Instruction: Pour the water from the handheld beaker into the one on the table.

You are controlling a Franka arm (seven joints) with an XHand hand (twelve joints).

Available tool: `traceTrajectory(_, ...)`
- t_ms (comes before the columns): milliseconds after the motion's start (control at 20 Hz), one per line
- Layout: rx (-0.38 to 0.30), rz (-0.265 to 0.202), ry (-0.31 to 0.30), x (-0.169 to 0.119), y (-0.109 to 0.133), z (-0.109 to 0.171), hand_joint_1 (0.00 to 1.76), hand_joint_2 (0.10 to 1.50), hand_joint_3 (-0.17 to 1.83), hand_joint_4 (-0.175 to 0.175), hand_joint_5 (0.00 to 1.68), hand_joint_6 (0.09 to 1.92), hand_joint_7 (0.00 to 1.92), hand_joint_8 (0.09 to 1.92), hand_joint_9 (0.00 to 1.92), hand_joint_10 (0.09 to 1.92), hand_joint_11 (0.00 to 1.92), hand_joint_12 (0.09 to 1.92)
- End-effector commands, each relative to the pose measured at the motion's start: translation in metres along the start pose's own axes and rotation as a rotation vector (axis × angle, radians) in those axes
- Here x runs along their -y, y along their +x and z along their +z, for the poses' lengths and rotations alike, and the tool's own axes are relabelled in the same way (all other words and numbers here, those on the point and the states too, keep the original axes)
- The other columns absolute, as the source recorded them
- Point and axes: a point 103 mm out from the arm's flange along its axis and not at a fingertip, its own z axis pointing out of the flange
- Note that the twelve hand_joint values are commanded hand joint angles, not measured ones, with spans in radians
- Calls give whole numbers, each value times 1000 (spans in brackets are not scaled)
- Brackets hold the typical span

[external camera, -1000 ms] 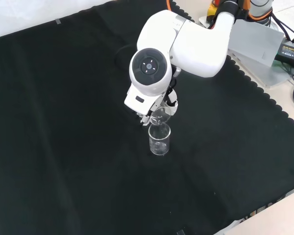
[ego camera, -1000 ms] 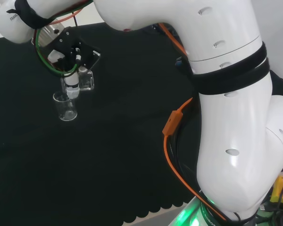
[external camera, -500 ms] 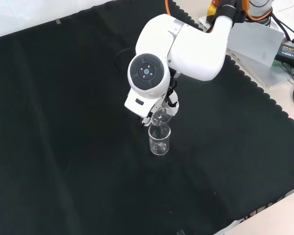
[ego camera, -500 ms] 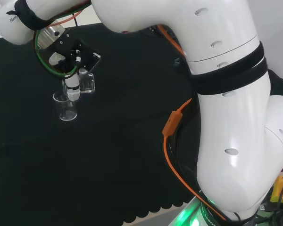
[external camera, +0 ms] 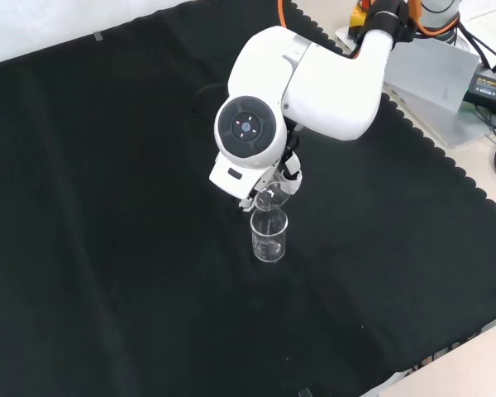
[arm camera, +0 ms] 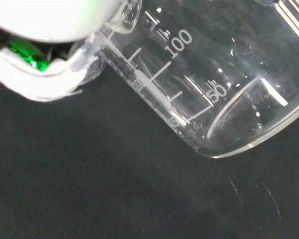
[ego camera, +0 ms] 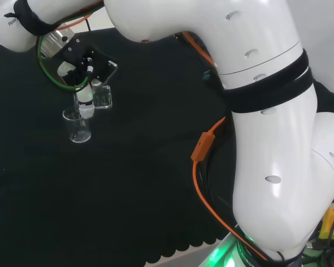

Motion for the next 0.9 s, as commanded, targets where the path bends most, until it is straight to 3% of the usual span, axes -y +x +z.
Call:
traceTrajectory(50,14,5,10,0,0,1,1193,543,718,77,1600,87,1879,87,1888,87,1637,572)
traceTrajectory(900,63,30,34,2,4,-1,1193,543,718,82,1600,87,1878,87,1889,87,1636,572)
